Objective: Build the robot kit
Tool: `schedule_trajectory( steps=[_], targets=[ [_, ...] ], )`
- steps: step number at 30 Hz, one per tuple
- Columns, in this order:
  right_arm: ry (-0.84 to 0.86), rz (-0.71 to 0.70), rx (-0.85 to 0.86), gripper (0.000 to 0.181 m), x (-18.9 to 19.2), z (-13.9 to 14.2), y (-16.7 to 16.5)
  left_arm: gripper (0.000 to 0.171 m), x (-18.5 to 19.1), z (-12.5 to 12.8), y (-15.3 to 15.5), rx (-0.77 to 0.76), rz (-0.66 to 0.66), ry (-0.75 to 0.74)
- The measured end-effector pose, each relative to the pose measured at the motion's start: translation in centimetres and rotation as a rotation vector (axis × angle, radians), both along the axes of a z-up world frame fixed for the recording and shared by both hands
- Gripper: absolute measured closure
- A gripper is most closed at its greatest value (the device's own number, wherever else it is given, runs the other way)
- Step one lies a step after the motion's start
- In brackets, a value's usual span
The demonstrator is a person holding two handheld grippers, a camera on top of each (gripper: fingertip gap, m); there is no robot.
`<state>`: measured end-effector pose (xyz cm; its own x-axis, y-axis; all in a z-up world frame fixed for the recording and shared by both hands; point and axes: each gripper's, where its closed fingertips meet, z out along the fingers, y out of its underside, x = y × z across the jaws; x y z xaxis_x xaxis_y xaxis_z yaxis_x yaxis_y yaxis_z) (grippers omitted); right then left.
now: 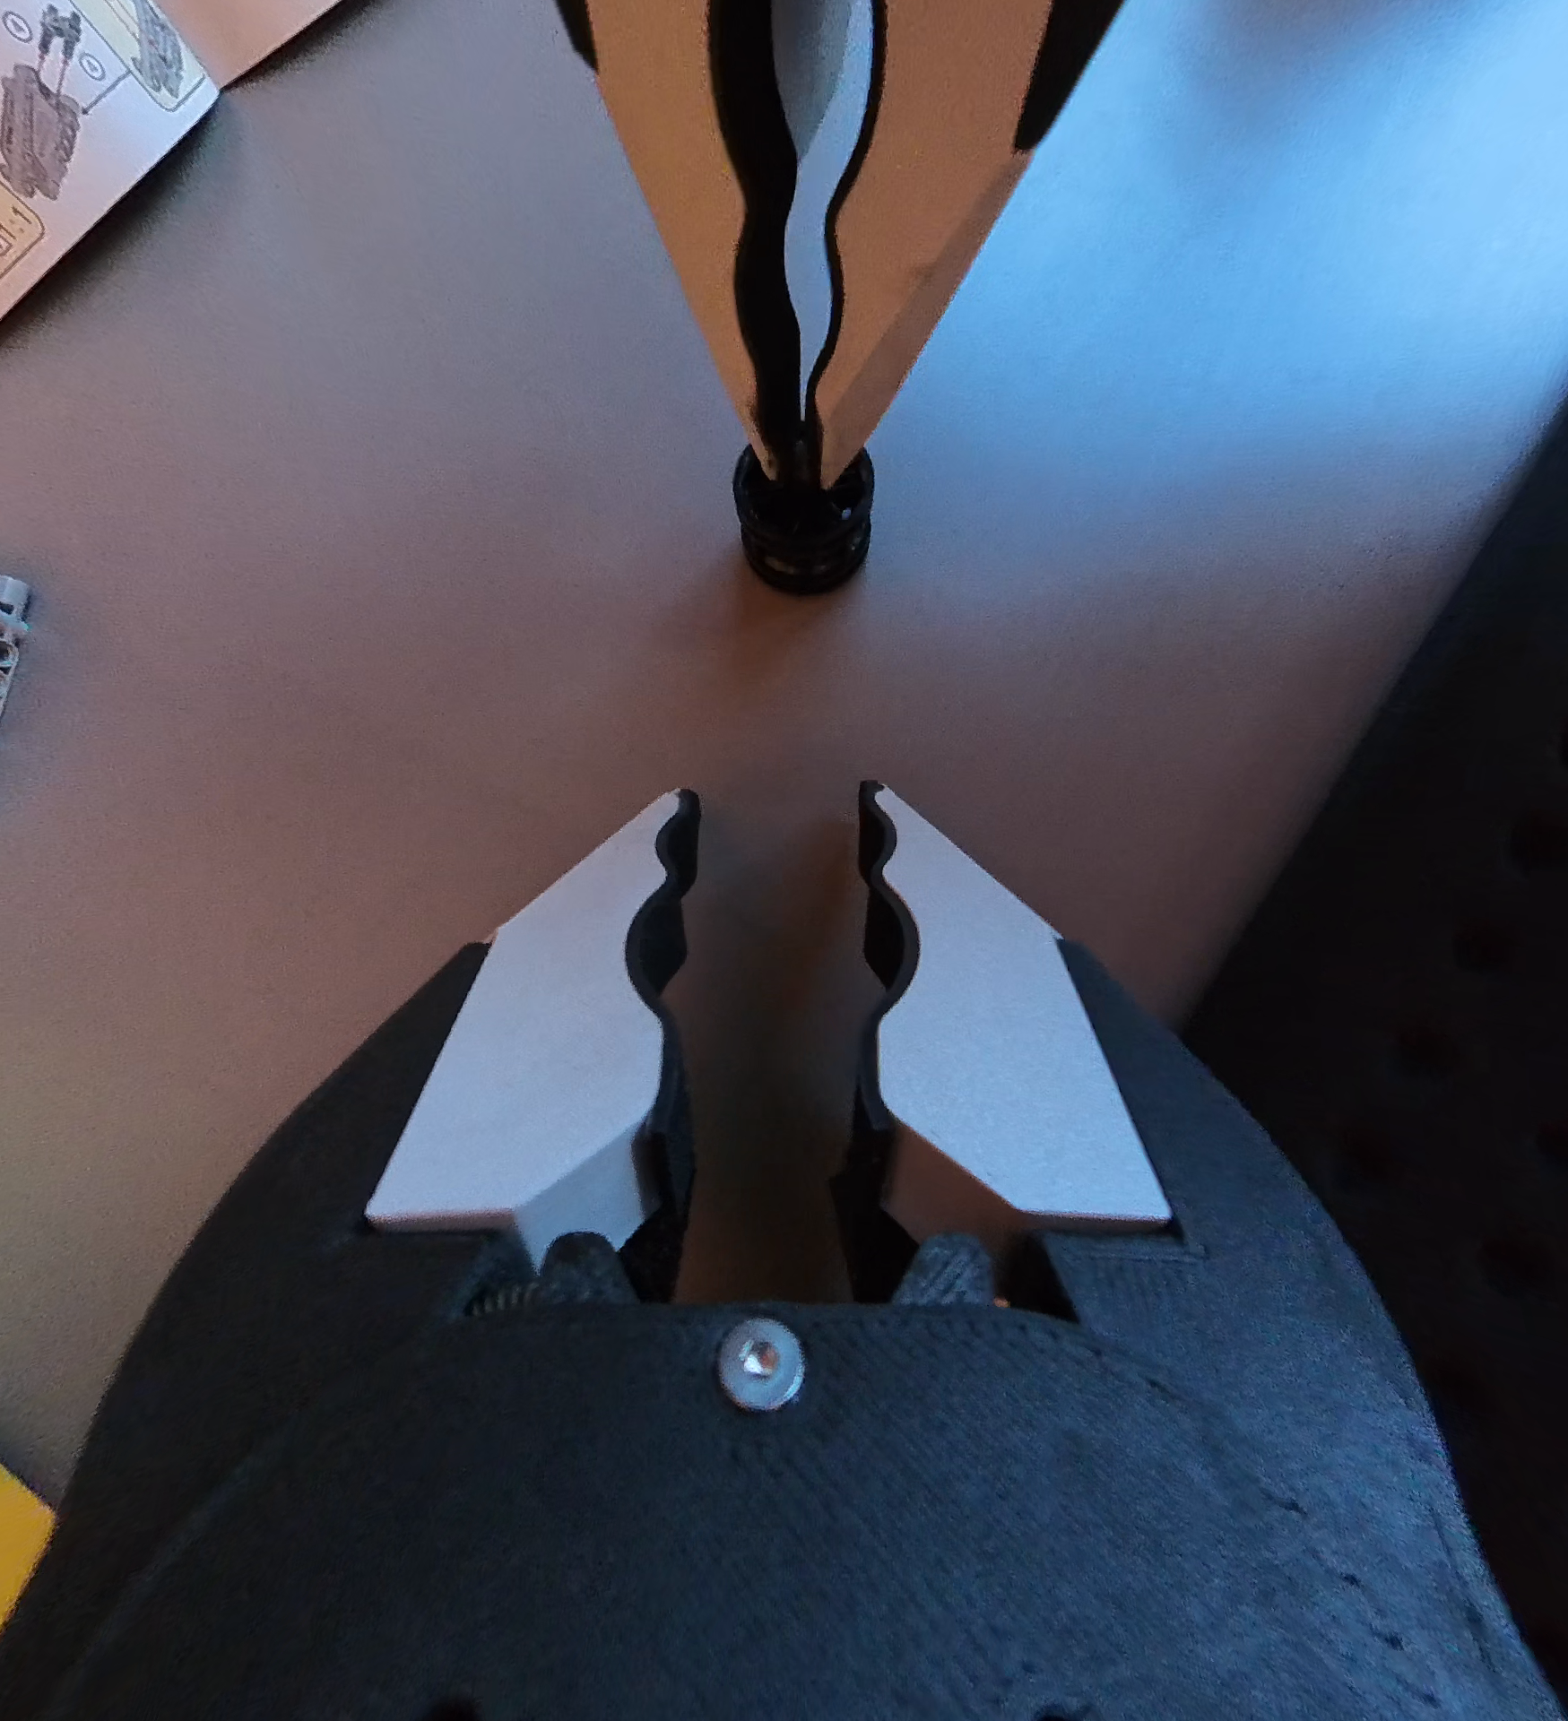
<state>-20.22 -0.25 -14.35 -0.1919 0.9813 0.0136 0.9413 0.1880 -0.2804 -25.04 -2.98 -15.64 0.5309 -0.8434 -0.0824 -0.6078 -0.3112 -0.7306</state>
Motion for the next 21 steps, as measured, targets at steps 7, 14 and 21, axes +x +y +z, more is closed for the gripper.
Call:
schedule_trajectory(
  steps=[7,14,21],
  targets=[
    [0.25,-0.087,0.045,0.148,0.4,2.9,0.2,0.126,0.5,0.2,0.2,-0.044,0.008,-0.063],
    [0.465,-0.273,0.007,0.149,6.8,1.4,-0.1,0.115,2.9,0.5,1.0,-0.077,0.042,-0.073],
    [0.514,-0.274,-0.031,0.155,8.5,-1.8,-1.6,0.141,6.4,0.6,2.8,-0.193,0.075,-0.144]
  ],
)
